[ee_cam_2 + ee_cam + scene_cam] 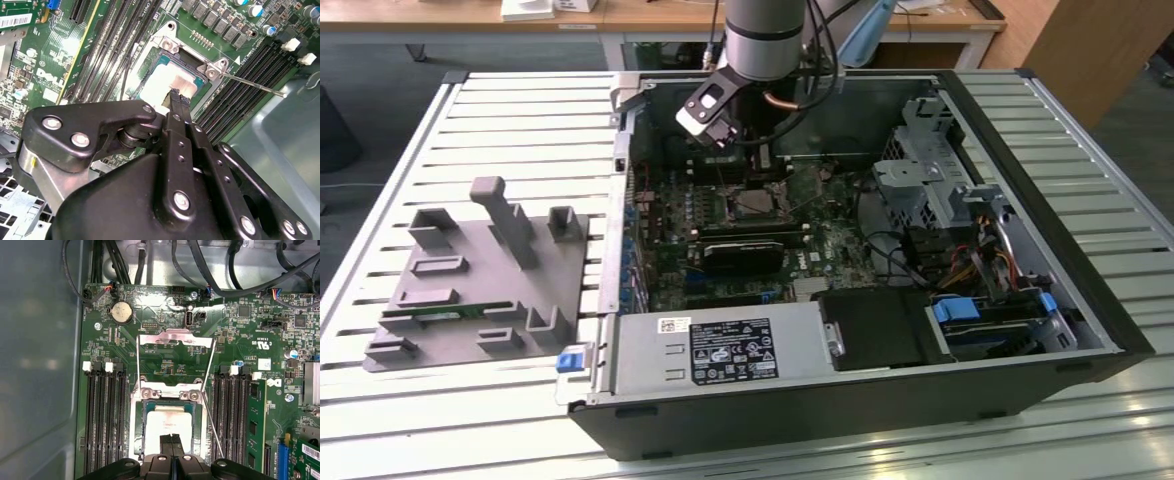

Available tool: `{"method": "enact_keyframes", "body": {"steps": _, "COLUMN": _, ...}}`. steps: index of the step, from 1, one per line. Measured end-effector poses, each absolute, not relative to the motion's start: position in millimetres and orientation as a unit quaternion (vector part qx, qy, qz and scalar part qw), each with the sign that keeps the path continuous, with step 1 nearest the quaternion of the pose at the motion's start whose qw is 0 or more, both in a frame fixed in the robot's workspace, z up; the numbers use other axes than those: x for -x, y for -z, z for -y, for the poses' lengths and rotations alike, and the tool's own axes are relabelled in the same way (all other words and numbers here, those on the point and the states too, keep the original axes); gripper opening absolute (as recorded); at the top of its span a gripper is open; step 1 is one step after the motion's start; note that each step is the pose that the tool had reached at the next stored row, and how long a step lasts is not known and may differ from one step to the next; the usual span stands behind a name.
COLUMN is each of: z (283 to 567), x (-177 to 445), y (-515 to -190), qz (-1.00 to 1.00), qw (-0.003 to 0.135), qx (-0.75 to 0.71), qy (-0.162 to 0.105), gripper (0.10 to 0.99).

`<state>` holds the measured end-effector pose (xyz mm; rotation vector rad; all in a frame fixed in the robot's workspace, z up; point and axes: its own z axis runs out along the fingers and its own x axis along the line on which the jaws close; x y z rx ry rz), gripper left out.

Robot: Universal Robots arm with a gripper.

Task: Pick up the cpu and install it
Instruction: 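Close the cpu cover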

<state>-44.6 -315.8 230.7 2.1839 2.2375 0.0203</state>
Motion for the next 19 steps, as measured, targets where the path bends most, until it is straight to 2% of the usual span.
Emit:
{"method": "enact_keyframes", "body": {"steps": 13, "z": 315.8, "x": 44.6, "y": -236.7, "qz": -0.715, "qw": 0.007, "qx": -0.699, "qy": -0.006, "gripper": 0.106}}
{"method": "enact_keyframes", "body": {"steps": 19, "z": 315.8, "x": 44.6, "y": -249.4, "qz": -0.715, "qw": 0.008, "qx": -0.699, "qy": -0.006, "gripper": 0.106}}
